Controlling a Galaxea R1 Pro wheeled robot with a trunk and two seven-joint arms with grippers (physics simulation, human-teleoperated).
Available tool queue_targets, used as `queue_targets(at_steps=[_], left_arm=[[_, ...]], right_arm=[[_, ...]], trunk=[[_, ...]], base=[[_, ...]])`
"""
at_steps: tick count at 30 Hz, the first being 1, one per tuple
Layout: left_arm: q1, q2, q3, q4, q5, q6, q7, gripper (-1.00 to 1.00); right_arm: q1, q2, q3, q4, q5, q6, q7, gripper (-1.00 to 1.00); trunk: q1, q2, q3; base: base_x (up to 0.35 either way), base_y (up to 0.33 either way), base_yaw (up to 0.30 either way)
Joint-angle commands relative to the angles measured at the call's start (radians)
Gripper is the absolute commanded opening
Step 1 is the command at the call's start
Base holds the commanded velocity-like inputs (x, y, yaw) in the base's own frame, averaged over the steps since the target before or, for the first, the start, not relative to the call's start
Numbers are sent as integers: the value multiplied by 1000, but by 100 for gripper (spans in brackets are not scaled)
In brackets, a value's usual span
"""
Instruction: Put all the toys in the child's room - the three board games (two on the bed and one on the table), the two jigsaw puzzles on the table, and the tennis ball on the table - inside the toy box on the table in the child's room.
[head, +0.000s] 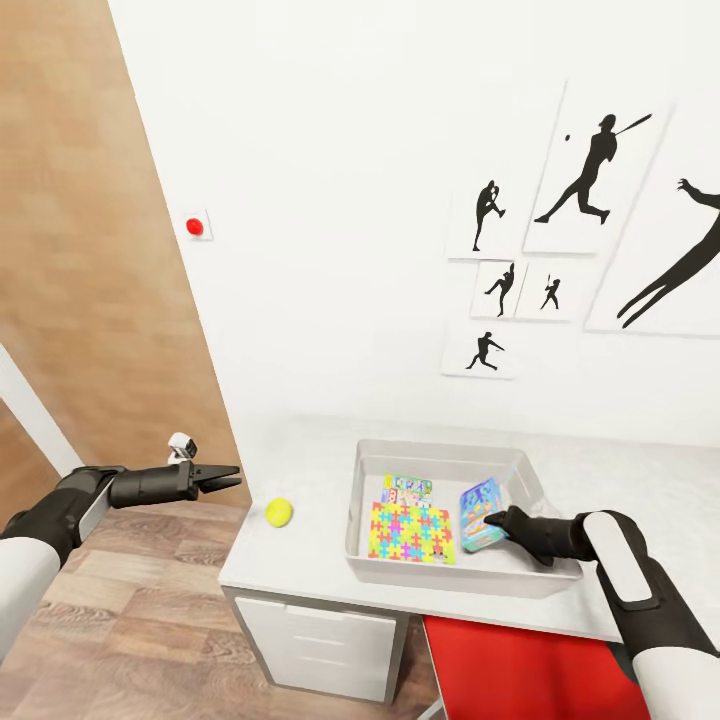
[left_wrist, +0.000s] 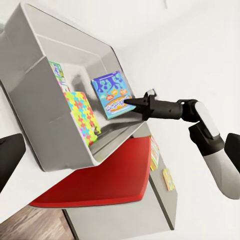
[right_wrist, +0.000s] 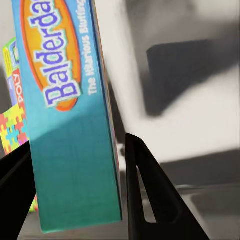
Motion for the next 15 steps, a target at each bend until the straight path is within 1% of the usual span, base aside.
queue_targets(at_steps=[1,13,14,15], left_arm=[[-1,1,-7,0,5,10,-3,100],[-1,2,-6,0,5,11,-3,100],[-1,2,-6,0,5,10,-3,100],[-1,2,-6,0,5,10,-3,100]], right_arm=[[-1,0,2,0,-11,3,-10,-100],[-1,0,7,2,-11,3,-10,-100],[-1,0,7,2,-11,3,-9,100],[-1,0,7,2,-11,3,-9,100]], trunk=[[1,-2,-2],[1,-2,-2],[1,-2,-2],[1,-2,-2]], base=[[0,0,0],[0,0,0],[0,0,0],[0,0,0]])
